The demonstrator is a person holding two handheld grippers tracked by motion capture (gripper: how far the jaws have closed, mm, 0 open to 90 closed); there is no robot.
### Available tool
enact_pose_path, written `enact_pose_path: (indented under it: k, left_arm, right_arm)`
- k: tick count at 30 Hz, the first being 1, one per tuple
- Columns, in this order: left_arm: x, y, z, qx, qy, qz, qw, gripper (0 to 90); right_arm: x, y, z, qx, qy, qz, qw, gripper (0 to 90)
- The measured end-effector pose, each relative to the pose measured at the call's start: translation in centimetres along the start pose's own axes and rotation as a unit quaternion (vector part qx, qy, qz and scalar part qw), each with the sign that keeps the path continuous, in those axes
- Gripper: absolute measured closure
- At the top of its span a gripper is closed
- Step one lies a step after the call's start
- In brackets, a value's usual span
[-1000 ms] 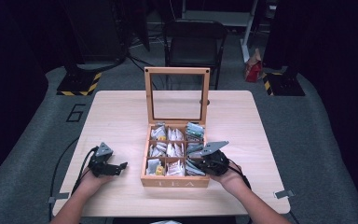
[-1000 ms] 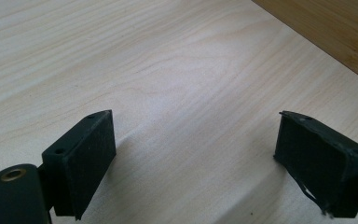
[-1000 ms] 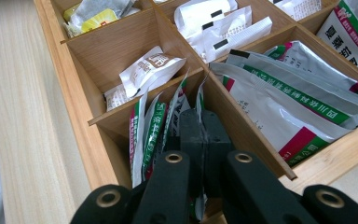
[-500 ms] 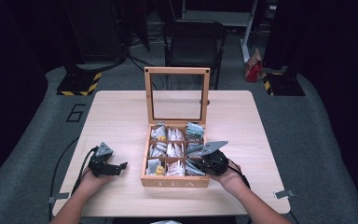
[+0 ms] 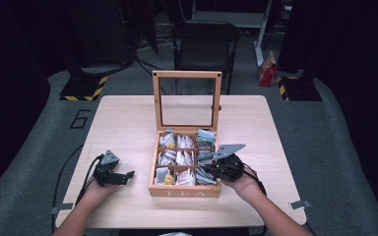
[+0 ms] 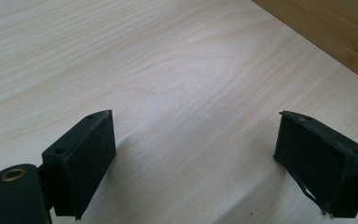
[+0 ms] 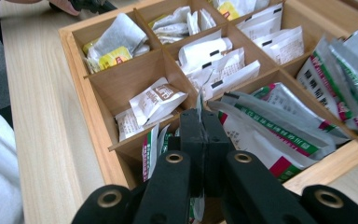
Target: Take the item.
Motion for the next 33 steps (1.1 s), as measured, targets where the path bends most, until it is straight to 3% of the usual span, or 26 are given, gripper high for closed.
enact_pose_path:
  k: [21,33]
  left_arm:
    - [0.0,0.0,0.0,0.001,0.000,0.000,1.0000,11.8]
    - [0.0,0.0,0.0,0.000,0.000,0.000,1.0000,11.8]
  right_arm:
    - [-3.8,0.4,-3.3,0.001,0.033,-0.002,0.9995,90.0]
    - [-4.5,0.1,-4.1,-0.009,0.040,-0.002,0.9992,90.0]
Point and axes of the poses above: each handheld gripper's, and its own axes: x roughly forward along the jaws, z roughly out of its underside, y roughly to its right, the point moved 4 cm from there along x, roughly forward along the jaws, and after that the axes turned 1 degree about -y, right-handed, at the moved point
